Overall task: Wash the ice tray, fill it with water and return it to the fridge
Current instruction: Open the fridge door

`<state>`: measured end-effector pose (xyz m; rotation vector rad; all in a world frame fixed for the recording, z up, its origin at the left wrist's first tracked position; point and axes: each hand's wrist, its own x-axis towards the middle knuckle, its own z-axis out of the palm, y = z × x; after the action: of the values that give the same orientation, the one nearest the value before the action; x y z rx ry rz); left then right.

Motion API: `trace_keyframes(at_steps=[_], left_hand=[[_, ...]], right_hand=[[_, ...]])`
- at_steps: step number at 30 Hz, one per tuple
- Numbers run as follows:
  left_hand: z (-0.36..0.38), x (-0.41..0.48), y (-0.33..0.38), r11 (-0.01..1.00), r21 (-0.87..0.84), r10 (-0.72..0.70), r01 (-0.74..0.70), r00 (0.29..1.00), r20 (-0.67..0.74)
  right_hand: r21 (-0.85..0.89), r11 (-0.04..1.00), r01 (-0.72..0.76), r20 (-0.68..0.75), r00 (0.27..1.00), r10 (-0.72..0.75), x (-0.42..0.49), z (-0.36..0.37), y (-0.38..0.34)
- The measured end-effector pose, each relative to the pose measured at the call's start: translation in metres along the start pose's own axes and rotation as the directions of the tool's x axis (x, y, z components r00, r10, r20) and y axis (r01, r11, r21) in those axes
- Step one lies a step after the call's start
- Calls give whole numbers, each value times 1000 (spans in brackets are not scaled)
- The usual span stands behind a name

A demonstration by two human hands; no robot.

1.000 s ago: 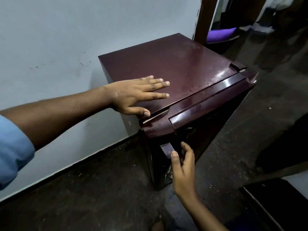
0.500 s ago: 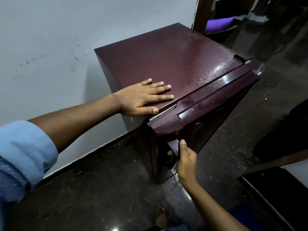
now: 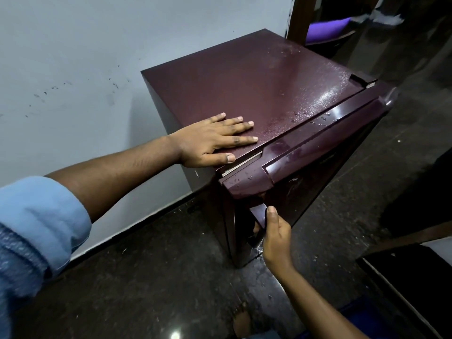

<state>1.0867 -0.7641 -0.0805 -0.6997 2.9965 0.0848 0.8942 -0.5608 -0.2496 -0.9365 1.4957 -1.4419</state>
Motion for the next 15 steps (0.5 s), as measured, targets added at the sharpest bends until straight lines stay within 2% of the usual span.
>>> trace_keyframes(at_steps=[10, 15], left_hand=[[-1, 0, 2, 1000, -6, -13, 14, 1000, 5], [2, 0, 2, 1000, -7, -21, 21, 1000, -3]], right_hand=[[-65, 997, 48, -17, 999, -50, -1, -1, 1], [-36, 998, 61, -83, 995, -63, -11, -21, 1]])
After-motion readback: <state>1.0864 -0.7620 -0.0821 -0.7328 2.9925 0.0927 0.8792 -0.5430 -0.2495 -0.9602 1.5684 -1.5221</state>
